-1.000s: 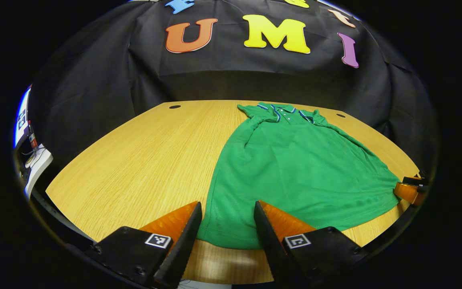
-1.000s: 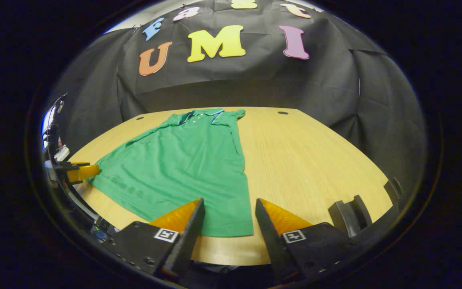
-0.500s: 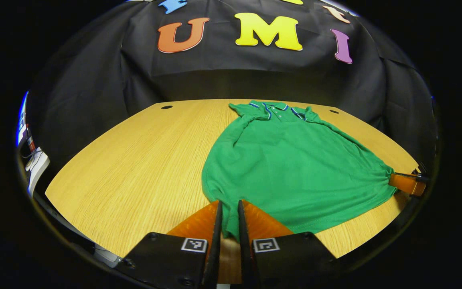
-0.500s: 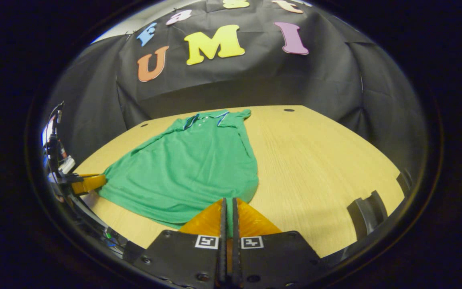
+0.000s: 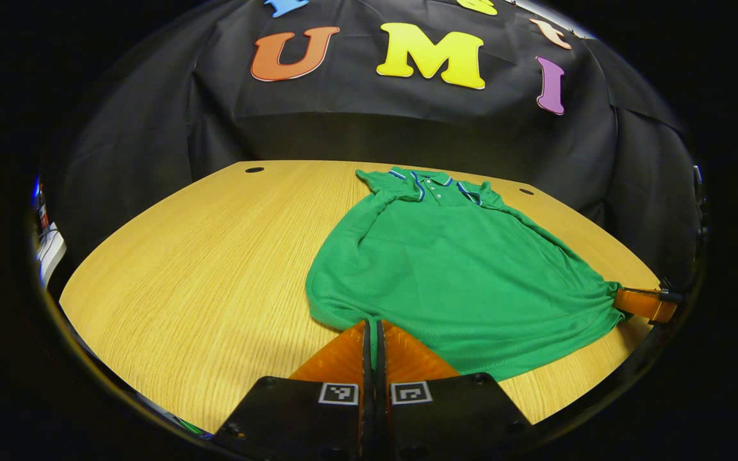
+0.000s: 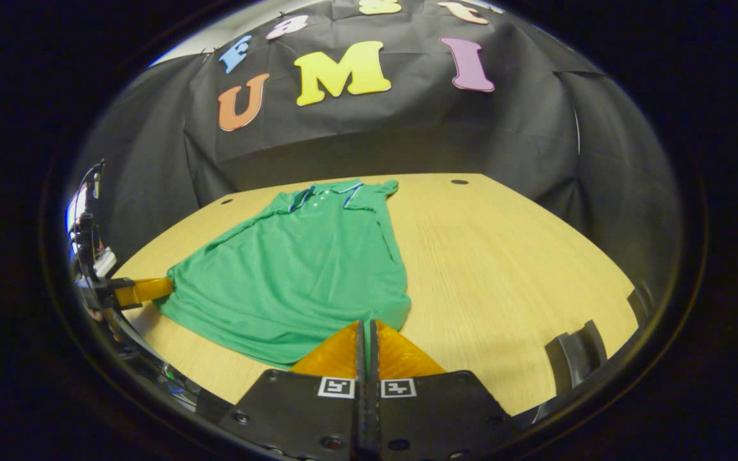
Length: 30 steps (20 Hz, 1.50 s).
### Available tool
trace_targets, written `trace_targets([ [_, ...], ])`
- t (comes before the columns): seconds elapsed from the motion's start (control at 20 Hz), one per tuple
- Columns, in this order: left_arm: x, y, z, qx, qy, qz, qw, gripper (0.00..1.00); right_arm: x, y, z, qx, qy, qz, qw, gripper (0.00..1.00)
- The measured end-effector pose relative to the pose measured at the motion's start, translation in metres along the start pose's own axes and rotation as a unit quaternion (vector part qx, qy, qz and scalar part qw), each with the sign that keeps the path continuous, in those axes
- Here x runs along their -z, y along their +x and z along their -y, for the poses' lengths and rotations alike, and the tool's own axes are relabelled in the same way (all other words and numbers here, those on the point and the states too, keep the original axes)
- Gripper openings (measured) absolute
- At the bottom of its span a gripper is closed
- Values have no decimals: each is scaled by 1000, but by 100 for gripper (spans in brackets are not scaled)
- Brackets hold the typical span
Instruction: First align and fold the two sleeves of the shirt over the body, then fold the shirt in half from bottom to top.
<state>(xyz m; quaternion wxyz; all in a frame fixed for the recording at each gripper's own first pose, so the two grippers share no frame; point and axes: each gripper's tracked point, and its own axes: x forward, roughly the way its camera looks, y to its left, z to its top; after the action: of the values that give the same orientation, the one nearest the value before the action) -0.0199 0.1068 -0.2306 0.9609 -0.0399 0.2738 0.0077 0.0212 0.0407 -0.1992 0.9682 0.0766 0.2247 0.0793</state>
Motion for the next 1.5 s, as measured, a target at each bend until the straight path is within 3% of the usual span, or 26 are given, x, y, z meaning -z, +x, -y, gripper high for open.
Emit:
trace_targets([
  [0.35, -77, 4, 10, 14, -9, 68, 998, 6, -64, 21, 3, -1, -3, 29, 1000, 0],
  [0.75, -149, 59, 13, 21, -11, 112, 993, 6, -144, 76, -1, 1, -13, 60, 998, 0],
  [1.05, -191, 117, 20, 31, 17, 121, 992, 6, -203, 142, 9, 21, -3, 81, 996, 0],
  [1.5, -240, 258, 1, 29, 6, 97, 995, 6, -259, 285, 12, 39, -17, 74, 996, 0],
])
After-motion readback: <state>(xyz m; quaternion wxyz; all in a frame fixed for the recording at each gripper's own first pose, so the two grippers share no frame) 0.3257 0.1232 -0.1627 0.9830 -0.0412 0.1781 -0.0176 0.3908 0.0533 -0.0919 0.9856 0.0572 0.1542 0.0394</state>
